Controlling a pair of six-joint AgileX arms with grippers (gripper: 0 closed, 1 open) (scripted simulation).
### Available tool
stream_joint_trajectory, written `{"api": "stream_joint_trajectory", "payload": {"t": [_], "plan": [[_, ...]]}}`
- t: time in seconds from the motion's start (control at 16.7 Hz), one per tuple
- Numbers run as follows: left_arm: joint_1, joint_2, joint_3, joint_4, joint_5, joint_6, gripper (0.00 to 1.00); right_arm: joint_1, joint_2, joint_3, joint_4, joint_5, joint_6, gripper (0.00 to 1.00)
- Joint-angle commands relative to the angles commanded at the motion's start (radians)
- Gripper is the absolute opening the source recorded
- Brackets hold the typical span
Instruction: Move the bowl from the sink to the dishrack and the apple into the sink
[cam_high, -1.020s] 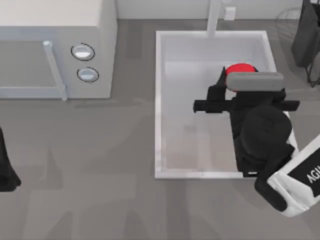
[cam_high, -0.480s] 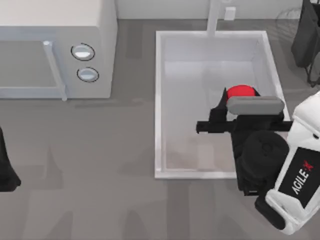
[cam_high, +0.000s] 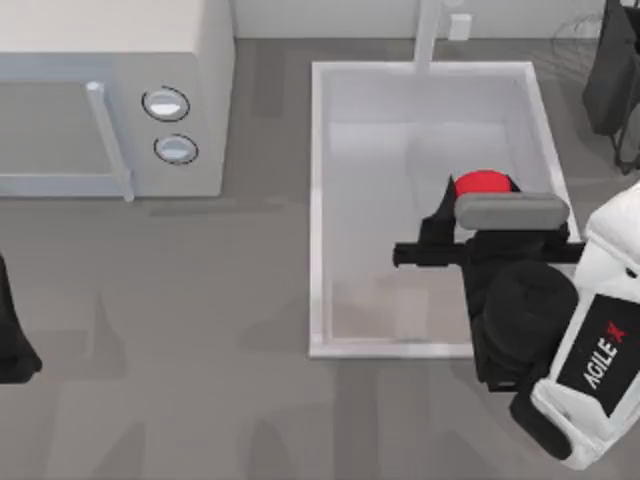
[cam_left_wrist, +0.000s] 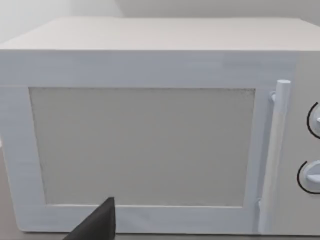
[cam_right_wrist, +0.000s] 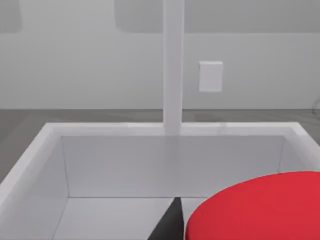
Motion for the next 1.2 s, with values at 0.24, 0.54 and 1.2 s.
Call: {"api": "stream_joint_trajectory", "payload": {"t": [0.24, 0.54, 1.2], "plan": [[0.000, 0.000, 0.000, 0.000, 0.000, 0.000, 1.00, 0.000, 0.000, 0.000, 0.000, 0.000, 0.000, 0.83], [0.000, 0.000, 0.000, 0.000, 0.000, 0.000, 1.00, 0.000, 0.000, 0.000, 0.000, 0.000, 0.000, 1.00], [0.000, 0.000, 0.000, 0.000, 0.000, 0.000, 1.00, -0.032, -0.082, -0.061, -0.089, -0.063, -0.013, 1.00]]}}
